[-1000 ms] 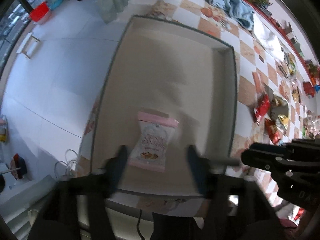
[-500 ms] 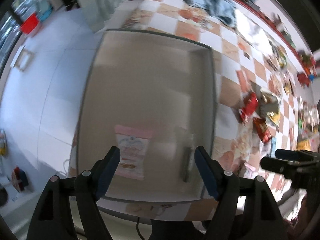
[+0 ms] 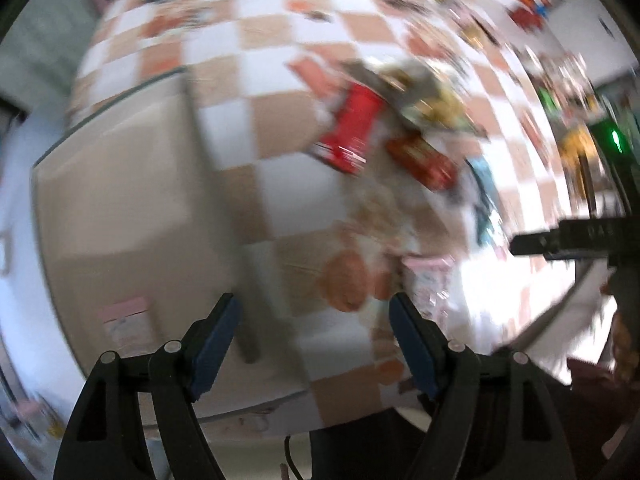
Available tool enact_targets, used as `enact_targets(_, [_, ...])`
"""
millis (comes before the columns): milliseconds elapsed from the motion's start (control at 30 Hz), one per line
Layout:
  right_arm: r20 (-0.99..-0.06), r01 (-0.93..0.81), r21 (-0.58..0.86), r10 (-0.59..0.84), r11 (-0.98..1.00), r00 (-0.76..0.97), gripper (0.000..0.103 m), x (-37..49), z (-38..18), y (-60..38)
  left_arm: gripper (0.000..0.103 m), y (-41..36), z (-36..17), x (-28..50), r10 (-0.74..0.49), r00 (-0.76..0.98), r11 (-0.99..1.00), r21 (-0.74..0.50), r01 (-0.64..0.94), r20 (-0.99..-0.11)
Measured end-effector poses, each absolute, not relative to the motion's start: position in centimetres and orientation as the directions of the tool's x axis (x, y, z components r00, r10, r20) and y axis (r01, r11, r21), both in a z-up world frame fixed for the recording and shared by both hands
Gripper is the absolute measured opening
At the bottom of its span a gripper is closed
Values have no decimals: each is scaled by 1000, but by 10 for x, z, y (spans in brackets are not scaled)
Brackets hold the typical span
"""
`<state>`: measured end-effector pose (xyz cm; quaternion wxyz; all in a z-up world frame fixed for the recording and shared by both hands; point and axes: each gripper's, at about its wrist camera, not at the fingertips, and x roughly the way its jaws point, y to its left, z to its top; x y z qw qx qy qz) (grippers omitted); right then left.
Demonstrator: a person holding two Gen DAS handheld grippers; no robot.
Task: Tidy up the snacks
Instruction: 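Grasp another pink Crispy Cranberry bag with left tool while right grasps light-blue packet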
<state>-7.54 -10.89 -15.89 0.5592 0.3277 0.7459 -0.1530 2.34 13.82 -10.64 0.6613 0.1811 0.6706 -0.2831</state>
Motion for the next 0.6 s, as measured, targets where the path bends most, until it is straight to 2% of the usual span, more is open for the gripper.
enact_targets(233, [-922, 667, 142, 343, 731, -180, 93, -100, -169, -116, 80, 95, -130, -10, -78, -151, 680, -163, 715, -985])
enact_targets(600, [-910, 682, 120, 355, 721, -216, 93, -143, -181, -137, 80, 51, -165, -37, 6, -210, 659, -154, 736, -978])
